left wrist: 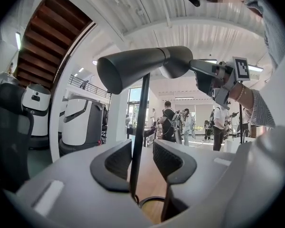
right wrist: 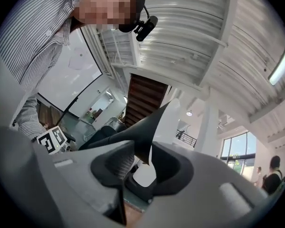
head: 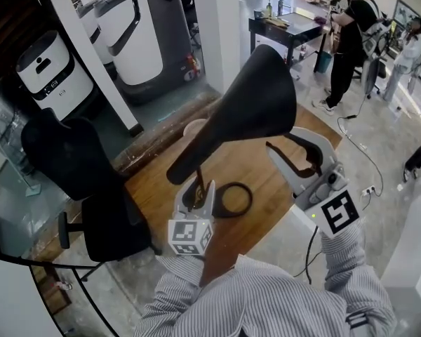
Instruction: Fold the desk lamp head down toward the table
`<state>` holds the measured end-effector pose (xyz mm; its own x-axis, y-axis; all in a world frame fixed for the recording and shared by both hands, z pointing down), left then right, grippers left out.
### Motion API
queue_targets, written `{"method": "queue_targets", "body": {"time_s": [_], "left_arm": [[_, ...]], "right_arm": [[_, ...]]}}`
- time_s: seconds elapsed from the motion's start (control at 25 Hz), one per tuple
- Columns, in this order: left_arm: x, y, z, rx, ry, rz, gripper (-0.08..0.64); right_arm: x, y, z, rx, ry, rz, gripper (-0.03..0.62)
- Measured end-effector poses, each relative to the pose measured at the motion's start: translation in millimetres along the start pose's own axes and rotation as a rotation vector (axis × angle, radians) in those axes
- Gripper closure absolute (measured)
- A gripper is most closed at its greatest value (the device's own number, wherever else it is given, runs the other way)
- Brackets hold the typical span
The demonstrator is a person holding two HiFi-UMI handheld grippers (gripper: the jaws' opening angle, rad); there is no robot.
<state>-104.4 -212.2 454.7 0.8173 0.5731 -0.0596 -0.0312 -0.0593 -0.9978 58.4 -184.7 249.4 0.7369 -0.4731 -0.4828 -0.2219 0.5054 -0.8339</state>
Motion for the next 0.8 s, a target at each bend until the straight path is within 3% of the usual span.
{"method": "queue_targets", "body": {"time_s": [0.4, 0.8], "left_arm": [[-6.8, -0.6, -3.4, -0.011, 0.025, 0.009, 0.488], [-7.2, -2.3, -3.4, -0.011, 0.022, 0.006, 0.491]], "right_arm": [[7.5, -1.7, 0.5, 0.025, -0.024, -0.067, 0.538], [6.3, -11.8, 4.6, 0.026, -0.056, -0.126, 0.541]]}}
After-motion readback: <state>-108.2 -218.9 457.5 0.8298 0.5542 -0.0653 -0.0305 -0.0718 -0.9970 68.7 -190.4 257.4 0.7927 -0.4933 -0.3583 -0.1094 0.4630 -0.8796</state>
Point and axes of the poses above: the fingertips, and each gripper's own axes: z backward along the fingers, x to its right, y out of its top, the point moved 2 cm from there along z, backward along the fingers, and after that the axes turned 10 degrees about -y, right-handed, at the moved point
